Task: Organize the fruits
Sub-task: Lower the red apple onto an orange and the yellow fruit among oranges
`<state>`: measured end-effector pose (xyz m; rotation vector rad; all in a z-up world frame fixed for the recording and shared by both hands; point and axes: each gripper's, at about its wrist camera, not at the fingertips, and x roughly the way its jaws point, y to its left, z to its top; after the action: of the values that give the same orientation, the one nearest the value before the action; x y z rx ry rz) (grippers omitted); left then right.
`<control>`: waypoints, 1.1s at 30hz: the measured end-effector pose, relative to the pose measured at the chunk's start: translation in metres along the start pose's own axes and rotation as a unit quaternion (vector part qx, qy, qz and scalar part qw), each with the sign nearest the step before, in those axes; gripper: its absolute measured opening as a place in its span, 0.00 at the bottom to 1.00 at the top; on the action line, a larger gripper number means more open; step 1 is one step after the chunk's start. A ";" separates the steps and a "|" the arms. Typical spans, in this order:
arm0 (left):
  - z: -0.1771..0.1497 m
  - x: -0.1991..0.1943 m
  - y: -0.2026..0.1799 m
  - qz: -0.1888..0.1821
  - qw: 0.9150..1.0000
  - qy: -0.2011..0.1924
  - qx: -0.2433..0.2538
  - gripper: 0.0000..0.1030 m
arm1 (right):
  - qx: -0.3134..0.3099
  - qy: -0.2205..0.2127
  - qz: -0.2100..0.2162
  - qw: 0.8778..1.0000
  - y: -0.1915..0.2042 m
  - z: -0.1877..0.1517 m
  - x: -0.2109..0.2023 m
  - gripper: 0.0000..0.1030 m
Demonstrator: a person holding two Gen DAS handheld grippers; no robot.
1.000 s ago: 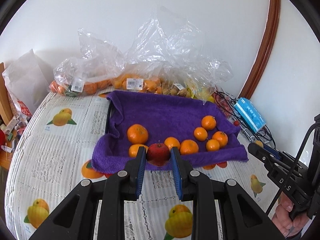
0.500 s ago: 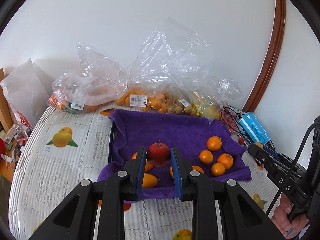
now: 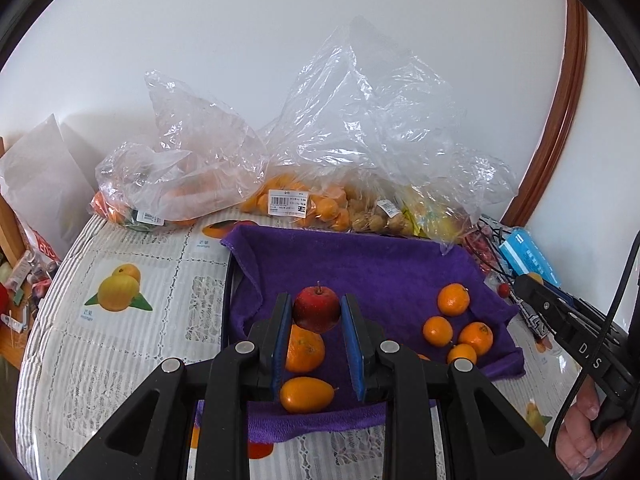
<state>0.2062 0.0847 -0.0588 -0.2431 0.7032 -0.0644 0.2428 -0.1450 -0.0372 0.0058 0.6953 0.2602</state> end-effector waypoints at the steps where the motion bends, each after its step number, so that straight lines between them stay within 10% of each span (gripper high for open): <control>1: 0.001 0.002 0.001 0.000 1.000 0.000 -0.001 0.23 | 0.000 0.001 0.000 1.000 0.000 0.001 0.002 0.25; 33: -0.016 0.058 0.014 0.002 0.998 0.053 -0.022 0.23 | -0.013 0.089 0.001 0.996 -0.002 -0.039 0.079 0.25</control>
<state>0.2396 0.0867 -0.1101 -0.2826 0.8112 -0.0573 0.2764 -0.1310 -0.1177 -0.0414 0.8694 0.2731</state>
